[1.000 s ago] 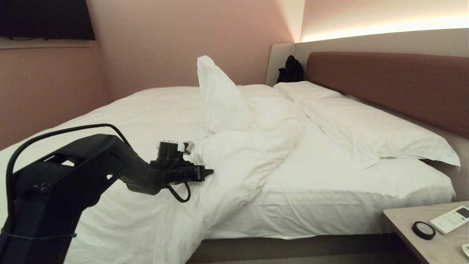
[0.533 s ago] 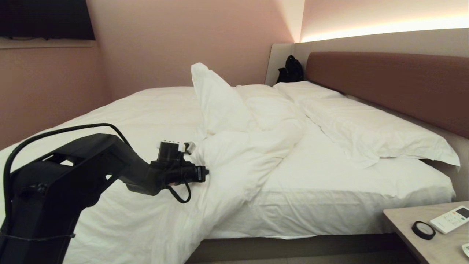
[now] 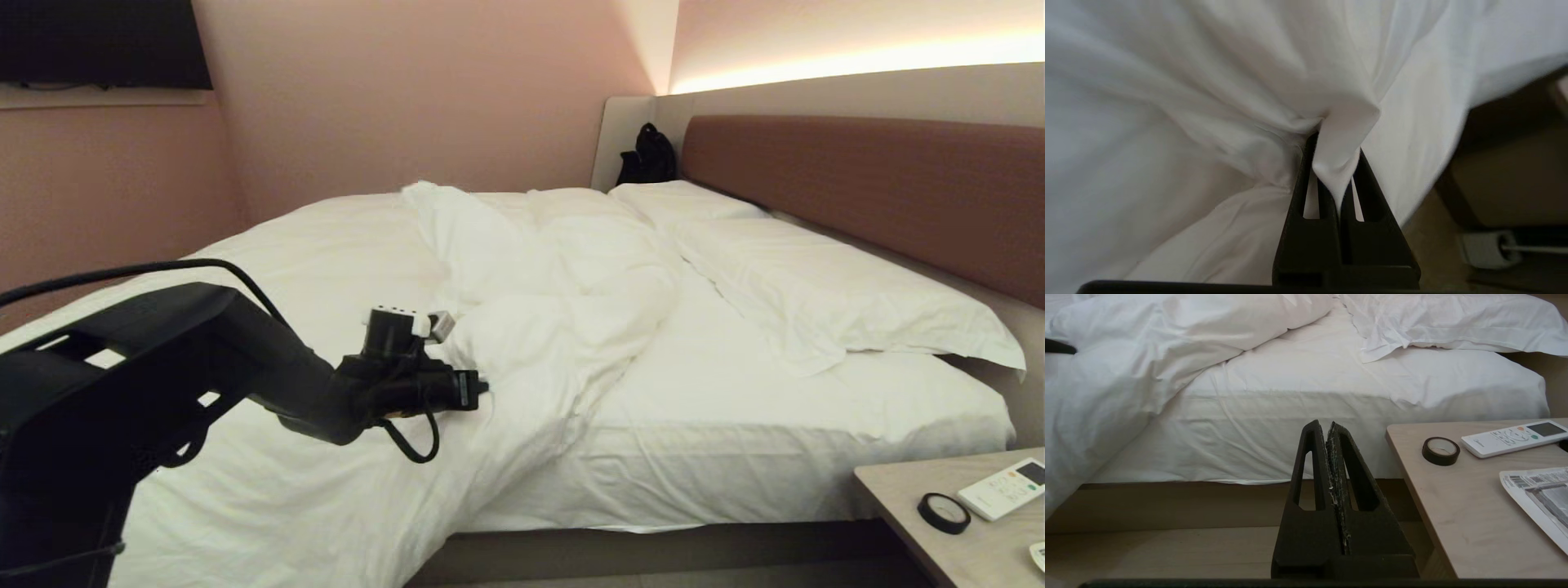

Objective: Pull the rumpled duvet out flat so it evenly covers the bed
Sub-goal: Flatten the corners of the folded blanket

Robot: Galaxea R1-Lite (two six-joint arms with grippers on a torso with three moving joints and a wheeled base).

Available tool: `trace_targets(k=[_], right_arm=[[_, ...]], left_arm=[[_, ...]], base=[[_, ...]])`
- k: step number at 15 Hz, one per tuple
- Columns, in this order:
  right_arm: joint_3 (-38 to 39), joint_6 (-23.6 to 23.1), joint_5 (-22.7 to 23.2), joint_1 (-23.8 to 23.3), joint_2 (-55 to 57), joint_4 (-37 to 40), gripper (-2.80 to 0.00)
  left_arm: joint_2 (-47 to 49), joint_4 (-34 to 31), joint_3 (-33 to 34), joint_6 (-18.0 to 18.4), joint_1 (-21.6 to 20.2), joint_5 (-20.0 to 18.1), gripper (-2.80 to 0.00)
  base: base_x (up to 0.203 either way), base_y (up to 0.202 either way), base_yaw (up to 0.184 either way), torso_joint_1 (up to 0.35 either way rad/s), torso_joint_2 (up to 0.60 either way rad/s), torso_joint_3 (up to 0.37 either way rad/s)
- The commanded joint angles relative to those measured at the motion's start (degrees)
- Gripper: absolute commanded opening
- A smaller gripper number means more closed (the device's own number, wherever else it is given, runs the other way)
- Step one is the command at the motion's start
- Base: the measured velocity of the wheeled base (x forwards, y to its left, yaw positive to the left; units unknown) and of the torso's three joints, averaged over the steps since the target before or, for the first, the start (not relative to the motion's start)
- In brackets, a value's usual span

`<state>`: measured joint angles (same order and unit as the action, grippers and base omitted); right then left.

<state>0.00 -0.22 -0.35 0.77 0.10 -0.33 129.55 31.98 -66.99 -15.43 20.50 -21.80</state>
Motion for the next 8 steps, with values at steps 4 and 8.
trace_targets(k=[4, 8], right_arm=[[0.00, 0.04, 0.00, 0.02, 0.08, -0.02, -2.80], [0.00, 0.04, 0.00, 0.02, 0.08, -0.02, -2.80]], left_arm=[[-13.82, 0.35, 9.98, -2.28, 9.28, -0.03, -2.80], [-16.70, 0.47, 15.58, -2.24, 16.56, 1.24, -2.80]], base=[[0.000, 0.000, 0.000, 0.000, 0.00, 0.000], [0.000, 0.000, 0.000, 0.000, 0.00, 0.000]])
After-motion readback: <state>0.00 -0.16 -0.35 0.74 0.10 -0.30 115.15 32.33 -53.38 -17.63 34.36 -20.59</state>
